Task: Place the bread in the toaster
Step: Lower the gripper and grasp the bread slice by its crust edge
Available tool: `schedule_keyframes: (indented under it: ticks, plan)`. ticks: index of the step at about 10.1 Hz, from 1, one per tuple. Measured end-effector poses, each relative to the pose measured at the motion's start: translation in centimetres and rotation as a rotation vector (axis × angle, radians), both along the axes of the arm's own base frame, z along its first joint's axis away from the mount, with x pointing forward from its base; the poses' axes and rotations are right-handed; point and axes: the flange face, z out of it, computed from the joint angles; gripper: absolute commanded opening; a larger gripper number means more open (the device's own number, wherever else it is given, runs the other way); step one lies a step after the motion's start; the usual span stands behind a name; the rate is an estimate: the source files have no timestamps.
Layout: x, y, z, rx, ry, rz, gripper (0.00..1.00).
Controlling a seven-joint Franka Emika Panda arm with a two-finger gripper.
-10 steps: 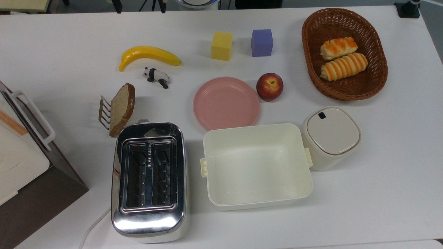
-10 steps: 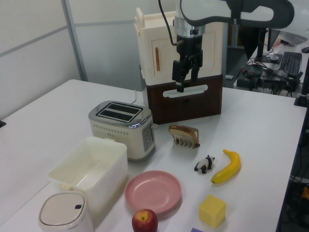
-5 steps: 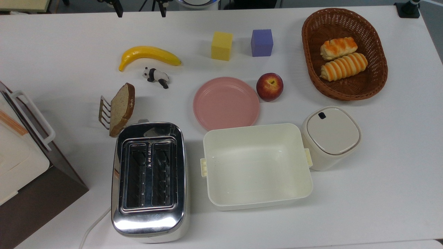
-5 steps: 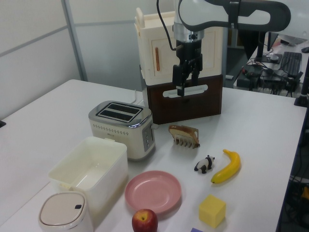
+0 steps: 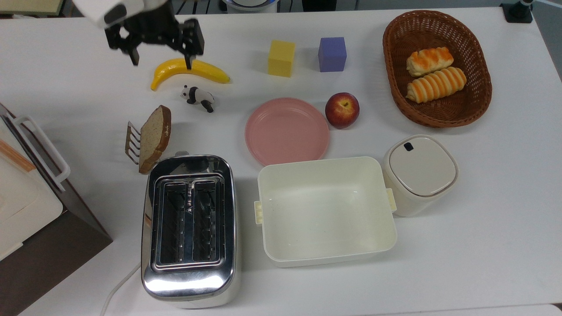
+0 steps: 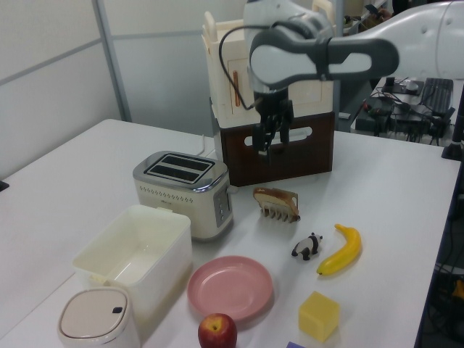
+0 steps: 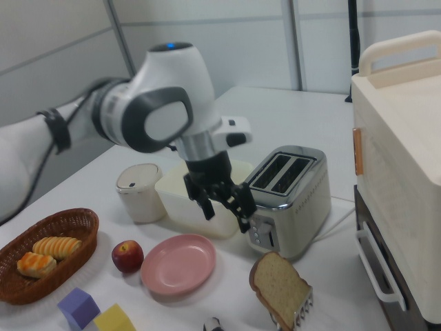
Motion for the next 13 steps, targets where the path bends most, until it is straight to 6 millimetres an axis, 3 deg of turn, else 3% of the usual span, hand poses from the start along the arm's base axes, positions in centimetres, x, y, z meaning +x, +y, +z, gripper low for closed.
schedule_keyframes:
  ticks: [6,13]
  plan:
    - [2.5,-1.2,-10.1,-0.013,0.103,0.009,1.0]
    - [3.7,-2.7,-13.7,-0.016,0.081,-0.002,1.0]
